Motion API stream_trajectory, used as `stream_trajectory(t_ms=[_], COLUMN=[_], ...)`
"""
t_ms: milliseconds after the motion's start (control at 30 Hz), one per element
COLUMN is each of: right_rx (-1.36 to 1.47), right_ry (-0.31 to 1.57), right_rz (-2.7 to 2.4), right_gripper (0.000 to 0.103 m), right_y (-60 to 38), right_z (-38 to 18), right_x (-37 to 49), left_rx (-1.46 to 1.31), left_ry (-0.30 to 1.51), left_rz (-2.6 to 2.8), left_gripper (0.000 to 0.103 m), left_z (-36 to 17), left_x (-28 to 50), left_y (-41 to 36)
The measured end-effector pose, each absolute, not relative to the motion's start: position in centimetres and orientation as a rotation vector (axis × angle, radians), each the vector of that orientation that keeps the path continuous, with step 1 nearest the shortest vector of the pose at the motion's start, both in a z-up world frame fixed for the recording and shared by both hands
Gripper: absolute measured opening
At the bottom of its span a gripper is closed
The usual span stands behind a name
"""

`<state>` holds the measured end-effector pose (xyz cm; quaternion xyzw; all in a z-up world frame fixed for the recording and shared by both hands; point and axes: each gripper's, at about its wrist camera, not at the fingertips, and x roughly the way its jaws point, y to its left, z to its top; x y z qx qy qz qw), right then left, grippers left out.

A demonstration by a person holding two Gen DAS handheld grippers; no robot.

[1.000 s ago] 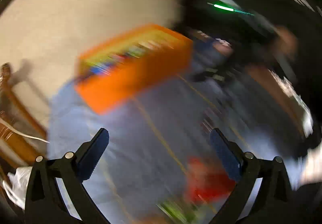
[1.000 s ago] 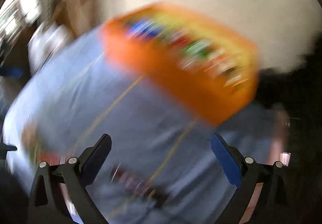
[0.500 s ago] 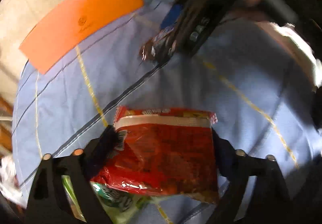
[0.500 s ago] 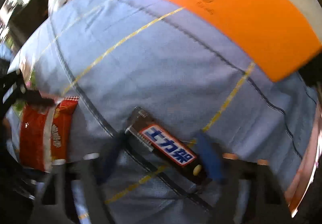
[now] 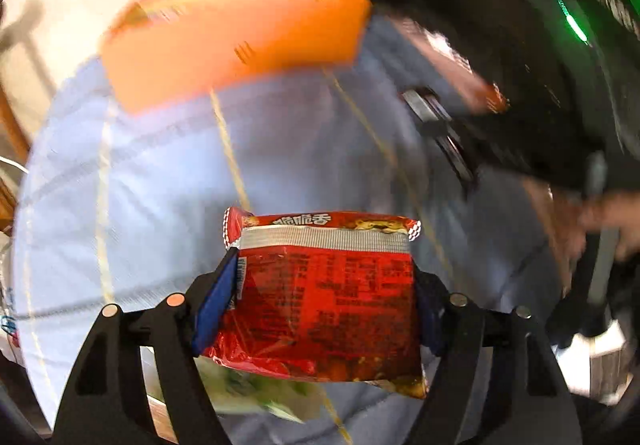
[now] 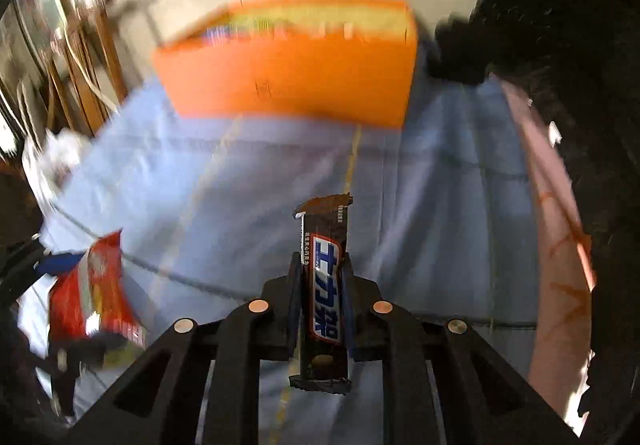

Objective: Organize snacks
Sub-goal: 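Drop the red bag into the box with the left tool while the right tool drops the chocolate bar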

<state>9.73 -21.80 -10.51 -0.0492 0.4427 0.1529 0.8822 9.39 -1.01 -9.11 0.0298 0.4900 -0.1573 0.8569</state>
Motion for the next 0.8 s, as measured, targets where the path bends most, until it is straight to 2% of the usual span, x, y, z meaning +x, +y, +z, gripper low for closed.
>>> stream_trajectory(t_ms=[33,133,333,500,733,767,800], right_rx=[-0.099,-0.086,0.194,0.077,0.018,0.014,-0.014], right_ry=[0.842,0.775,0.904,0.902,0.896,0.892,0.883], right_rz=[0.318,0.277,0.252,0.209,0.192,0.196,0.176], right_gripper=[0.017,0.017,0.017,0.017,0.018,0.021,0.045], right_y=[-21.8,-21.9,-22.0,-18.6,-16.9,-16.8,-16.6], right_z=[-8.6,-5.6,-2.5,-1.5,-1.6,-1.5,-1.7], right_x=[9.7,11.7,20.8,28.2,33.4,33.5,33.9], left_rx=[0.057,0.03,-0.108,-0.09,-0.059,-0.057,-0.061], left_ry=[1.002,0.962,0.901,0.875,0.903,0.909,0.917], left_rz=[-0.301,-0.158,-0.016,0.062,0.078,0.079,0.082], left_gripper=[0.073,0.073,0.074,0.074,0.074,0.075,0.078], left_z=[-8.1,-4.7,0.2,1.3,0.5,0.0,-0.2], left_x=[10.2,14.4,22.2,28.9,34.9,35.0,35.3], left_y=[-0.4,2.0,6.0,6.9,7.4,7.4,7.5])
